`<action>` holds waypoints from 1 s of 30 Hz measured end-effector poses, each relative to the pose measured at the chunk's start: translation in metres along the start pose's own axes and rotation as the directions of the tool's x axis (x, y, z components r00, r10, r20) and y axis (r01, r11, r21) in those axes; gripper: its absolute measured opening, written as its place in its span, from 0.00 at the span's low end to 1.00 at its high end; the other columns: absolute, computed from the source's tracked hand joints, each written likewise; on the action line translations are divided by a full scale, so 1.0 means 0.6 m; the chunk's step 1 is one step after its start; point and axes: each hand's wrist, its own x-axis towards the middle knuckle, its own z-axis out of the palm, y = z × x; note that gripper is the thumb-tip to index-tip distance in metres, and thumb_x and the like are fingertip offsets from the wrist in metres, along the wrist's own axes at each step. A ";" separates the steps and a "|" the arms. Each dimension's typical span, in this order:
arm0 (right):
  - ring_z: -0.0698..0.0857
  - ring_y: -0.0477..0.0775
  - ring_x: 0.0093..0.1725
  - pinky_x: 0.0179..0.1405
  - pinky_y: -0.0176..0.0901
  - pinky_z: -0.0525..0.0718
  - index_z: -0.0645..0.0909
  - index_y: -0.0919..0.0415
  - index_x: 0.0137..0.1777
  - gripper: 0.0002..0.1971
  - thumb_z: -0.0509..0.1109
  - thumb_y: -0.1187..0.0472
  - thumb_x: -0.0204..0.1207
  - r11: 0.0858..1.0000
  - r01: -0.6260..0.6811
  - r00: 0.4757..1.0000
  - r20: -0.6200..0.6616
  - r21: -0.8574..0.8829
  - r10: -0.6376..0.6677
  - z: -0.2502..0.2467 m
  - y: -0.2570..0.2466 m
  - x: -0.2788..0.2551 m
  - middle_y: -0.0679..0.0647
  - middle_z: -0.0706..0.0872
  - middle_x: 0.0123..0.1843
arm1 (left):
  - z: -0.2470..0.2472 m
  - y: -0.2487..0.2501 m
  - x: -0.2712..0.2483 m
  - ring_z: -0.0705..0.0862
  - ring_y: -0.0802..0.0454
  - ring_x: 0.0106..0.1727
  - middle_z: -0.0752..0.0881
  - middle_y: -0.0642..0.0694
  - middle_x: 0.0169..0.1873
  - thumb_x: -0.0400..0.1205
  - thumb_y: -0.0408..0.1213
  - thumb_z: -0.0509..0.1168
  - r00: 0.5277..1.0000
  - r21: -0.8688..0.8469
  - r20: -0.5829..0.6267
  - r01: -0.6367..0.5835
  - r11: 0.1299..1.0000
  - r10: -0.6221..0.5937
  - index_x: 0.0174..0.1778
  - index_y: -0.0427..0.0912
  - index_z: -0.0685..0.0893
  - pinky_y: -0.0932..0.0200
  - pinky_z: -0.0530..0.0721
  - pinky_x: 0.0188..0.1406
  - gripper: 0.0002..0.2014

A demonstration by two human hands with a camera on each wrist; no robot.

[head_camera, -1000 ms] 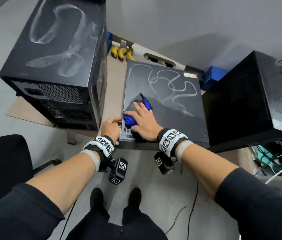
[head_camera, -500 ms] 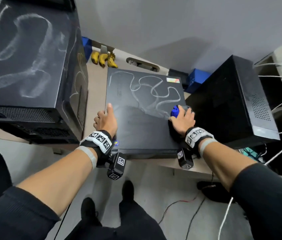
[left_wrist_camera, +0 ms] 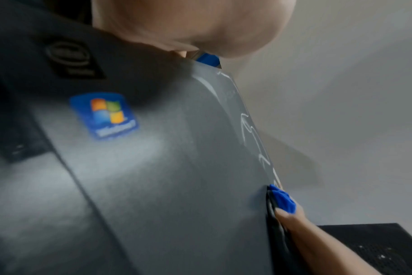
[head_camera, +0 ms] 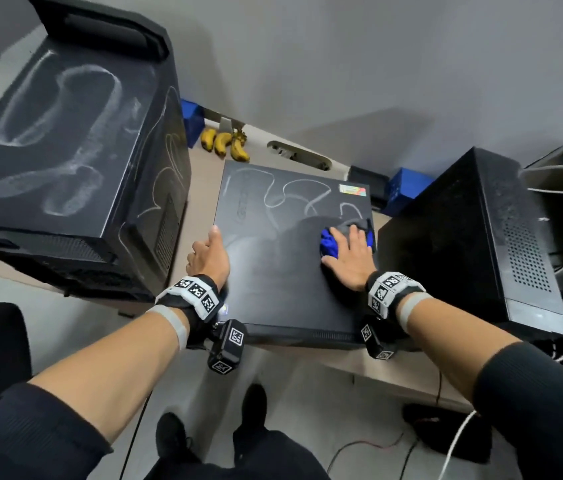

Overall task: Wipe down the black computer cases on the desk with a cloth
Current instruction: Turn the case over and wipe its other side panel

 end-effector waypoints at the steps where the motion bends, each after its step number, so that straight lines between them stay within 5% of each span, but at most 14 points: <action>1: 0.38 0.65 0.88 0.85 0.65 0.41 0.48 0.44 0.88 0.40 0.63 0.40 0.81 0.998 -0.063 0.998 -0.023 -0.002 0.063 -0.007 -0.015 0.017 0.63 0.38 0.89 | 0.000 0.003 0.003 0.69 0.33 0.79 0.70 0.32 0.80 0.87 0.63 0.45 1.000 0.001 0.002 0.009 1.000 -0.009 0.82 0.37 0.67 0.40 0.64 0.77 0.37; 3: 0.35 0.67 0.87 0.84 0.65 0.39 0.44 0.44 0.88 0.42 0.62 0.36 0.80 0.994 -0.113 0.993 -0.023 0.005 0.114 -0.009 -0.063 0.038 0.65 0.35 0.88 | 0.005 0.013 0.011 0.72 0.32 0.77 0.72 0.33 0.78 0.86 0.62 0.51 1.000 -0.005 -0.001 0.016 1.000 -0.016 0.80 0.38 0.68 0.41 0.67 0.76 0.35; 6: 0.34 0.67 0.87 0.83 0.65 0.37 0.44 0.43 0.88 0.41 0.62 0.39 0.81 1.000 0.019 0.999 0.030 0.009 -0.019 0.012 -0.108 0.013 0.65 0.34 0.88 | 0.015 0.042 0.020 0.71 0.32 0.78 0.71 0.34 0.80 0.81 0.58 0.63 0.999 0.006 0.029 0.014 1.000 -0.014 0.82 0.40 0.63 0.41 0.68 0.78 0.38; 10: 0.32 0.62 0.87 0.84 0.63 0.36 0.45 0.41 0.88 0.38 0.61 0.42 0.83 0.990 0.141 0.985 0.098 -0.013 -0.139 0.033 -0.047 -0.051 0.60 0.33 0.89 | 0.029 0.080 0.028 0.65 0.31 0.81 0.63 0.33 0.81 0.75 0.50 0.76 0.996 0.101 0.064 0.050 0.994 -0.057 0.85 0.38 0.55 0.43 0.64 0.80 0.49; 15: 0.38 0.64 0.88 0.86 0.62 0.43 0.48 0.43 0.88 0.39 0.62 0.39 0.82 0.992 -0.127 0.992 -0.018 0.012 0.127 -0.005 0.031 0.019 0.62 0.38 0.89 | 0.039 0.078 0.036 0.61 0.31 0.82 0.59 0.33 0.80 0.70 0.49 0.81 0.995 0.290 0.050 0.065 0.955 -0.083 0.84 0.38 0.51 0.40 0.61 0.83 0.55; 19: 0.38 0.66 0.87 0.84 0.63 0.43 0.46 0.43 0.88 0.44 0.63 0.34 0.76 0.967 -0.250 0.963 -0.095 0.049 0.253 -0.048 -0.007 0.130 0.64 0.38 0.89 | 0.039 0.079 0.036 0.61 0.31 0.82 0.59 0.34 0.80 0.71 0.53 0.79 0.995 0.343 0.060 0.056 0.938 -0.081 0.84 0.39 0.50 0.40 0.60 0.82 0.55; 25: 0.36 0.64 0.88 0.84 0.64 0.39 0.49 0.43 0.88 0.40 0.64 0.42 0.80 0.998 0.069 0.998 0.007 0.009 -0.069 -0.044 -0.106 0.137 0.63 0.37 0.89 | 0.038 0.078 0.039 0.61 0.31 0.81 0.59 0.35 0.80 0.69 0.53 0.79 0.995 0.324 0.054 0.063 0.944 -0.085 0.84 0.41 0.50 0.37 0.62 0.83 0.56; 28: 0.35 0.62 0.88 0.84 0.62 0.40 0.49 0.41 0.88 0.39 0.65 0.43 0.80 0.976 0.216 0.975 0.067 -0.018 -0.214 -0.022 -0.066 0.094 0.61 0.36 0.89 | 0.038 0.077 0.038 0.63 0.30 0.80 0.60 0.35 0.80 0.68 0.54 0.80 0.995 0.326 0.060 0.057 0.944 -0.080 0.84 0.42 0.51 0.36 0.63 0.82 0.56; 30: 0.36 0.61 0.88 0.85 0.62 0.40 0.49 0.41 0.88 0.39 0.65 0.43 0.81 0.981 0.194 0.979 0.076 -0.027 -0.192 -0.031 -0.025 0.093 0.60 0.37 0.89 | 0.036 0.076 0.036 0.64 0.30 0.80 0.61 0.35 0.79 0.69 0.56 0.79 0.995 0.342 0.060 0.053 0.938 -0.078 0.83 0.41 0.52 0.36 0.64 0.81 0.56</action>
